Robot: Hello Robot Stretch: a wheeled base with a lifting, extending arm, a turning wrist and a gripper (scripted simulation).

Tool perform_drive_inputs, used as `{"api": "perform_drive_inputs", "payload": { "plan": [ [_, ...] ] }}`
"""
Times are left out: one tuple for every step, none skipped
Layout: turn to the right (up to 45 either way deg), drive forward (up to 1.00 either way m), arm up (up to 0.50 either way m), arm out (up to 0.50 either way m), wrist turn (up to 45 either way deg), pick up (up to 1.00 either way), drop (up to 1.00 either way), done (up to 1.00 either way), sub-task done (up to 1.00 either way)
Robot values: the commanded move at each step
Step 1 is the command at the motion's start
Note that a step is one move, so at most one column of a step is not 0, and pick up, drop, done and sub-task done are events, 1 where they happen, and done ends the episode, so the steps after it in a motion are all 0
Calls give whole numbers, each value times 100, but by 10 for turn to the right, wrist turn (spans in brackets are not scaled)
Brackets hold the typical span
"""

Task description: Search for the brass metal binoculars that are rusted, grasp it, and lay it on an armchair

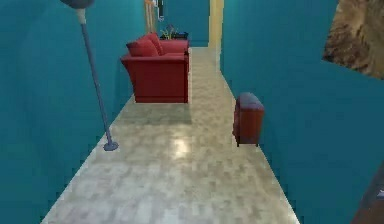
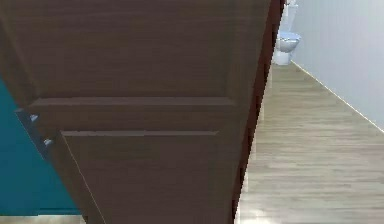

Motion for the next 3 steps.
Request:
{"api": "perform_drive_inputs", "payload": {
  "plan": [
    [0,35,0,0,0,0,0,0,0],
    [-90,0,0,0,0,0,0,0,0],
    [0,100,0,0,0,0,0,0,0]
  ]
}}
